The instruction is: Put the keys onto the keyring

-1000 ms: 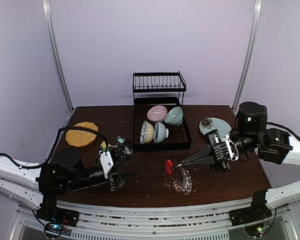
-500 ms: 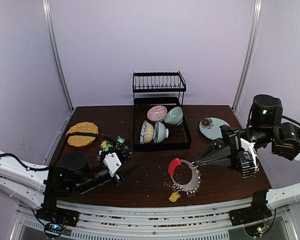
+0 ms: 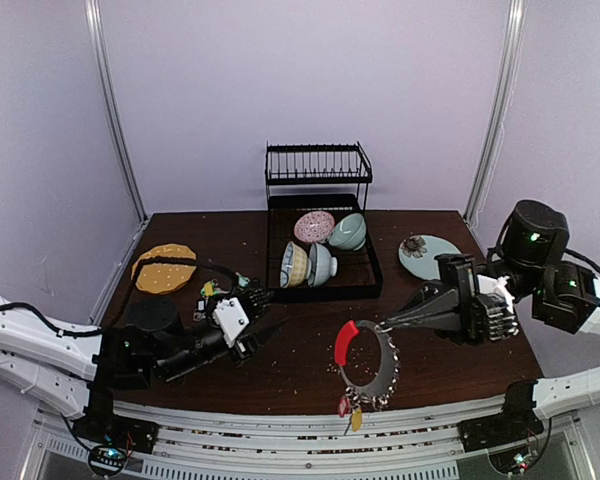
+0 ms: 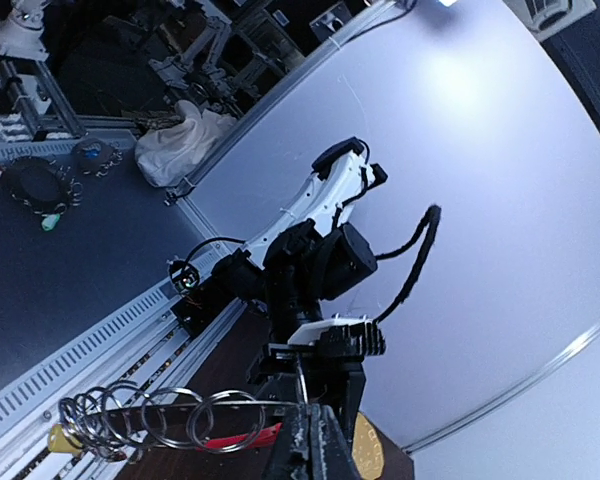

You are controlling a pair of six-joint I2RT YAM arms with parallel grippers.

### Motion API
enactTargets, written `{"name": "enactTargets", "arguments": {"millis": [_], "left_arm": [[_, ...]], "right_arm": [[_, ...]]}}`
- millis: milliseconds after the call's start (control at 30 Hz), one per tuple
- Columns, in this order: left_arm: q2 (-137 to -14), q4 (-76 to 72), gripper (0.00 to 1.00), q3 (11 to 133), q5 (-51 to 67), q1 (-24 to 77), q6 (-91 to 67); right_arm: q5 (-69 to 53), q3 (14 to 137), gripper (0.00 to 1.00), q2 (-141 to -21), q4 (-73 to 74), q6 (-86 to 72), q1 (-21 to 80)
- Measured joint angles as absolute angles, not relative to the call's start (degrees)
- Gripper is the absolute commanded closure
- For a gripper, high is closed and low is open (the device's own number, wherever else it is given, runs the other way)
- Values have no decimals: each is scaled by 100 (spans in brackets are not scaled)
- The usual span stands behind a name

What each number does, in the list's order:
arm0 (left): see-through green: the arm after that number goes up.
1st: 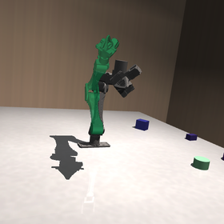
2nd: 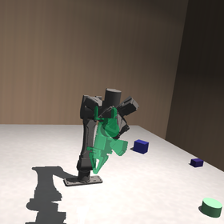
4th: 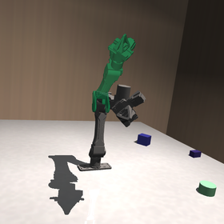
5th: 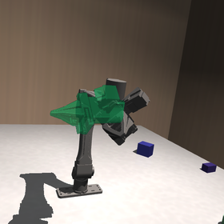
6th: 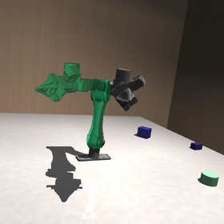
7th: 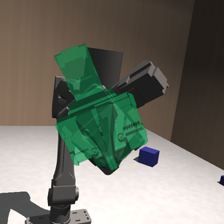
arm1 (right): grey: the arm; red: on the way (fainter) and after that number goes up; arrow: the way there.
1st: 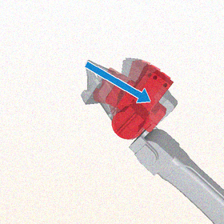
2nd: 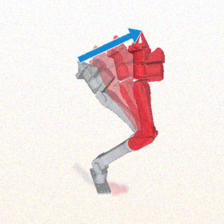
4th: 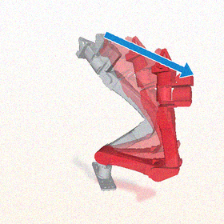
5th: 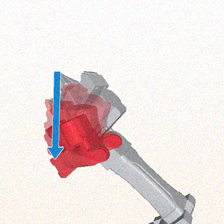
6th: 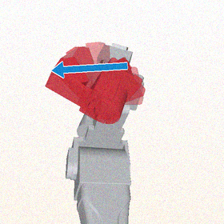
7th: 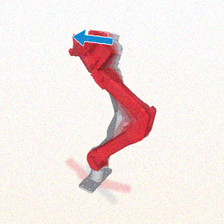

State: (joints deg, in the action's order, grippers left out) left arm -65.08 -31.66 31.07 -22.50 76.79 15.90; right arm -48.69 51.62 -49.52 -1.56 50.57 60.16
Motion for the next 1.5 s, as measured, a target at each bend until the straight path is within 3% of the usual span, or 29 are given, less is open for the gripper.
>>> {"name": "enactTargets", "arguments": {"millis": [267,500,733,933,1333,1500], "left_arm": [[-6528,-3531,68,3653,-1479,7679,1599],[-6501,-3804,74,3795,-982,7679,1511],[-6517,-3900,74,3972,-875,7679,1441],[-6785,-4073,82,4346,-882,7679,1330],[-7133,-4191,82,4609,-777,7679,1267],[-7229,-4189,87,4731,-775,7679,1299]], "right_arm": [[-3599,5030,100,-5800,-1715,1975,6014],[-3109,5015,100,-6108,-2309,596,6014],[-2930,4976,100,-6119,-2641,110,6016],[-2867,4915,100,-6178,-2679,1,6047],[-2740,4825,100,-6156,-2714,25,6053],[-2718,4810,100,-6110,-2714,108,6053]]}}
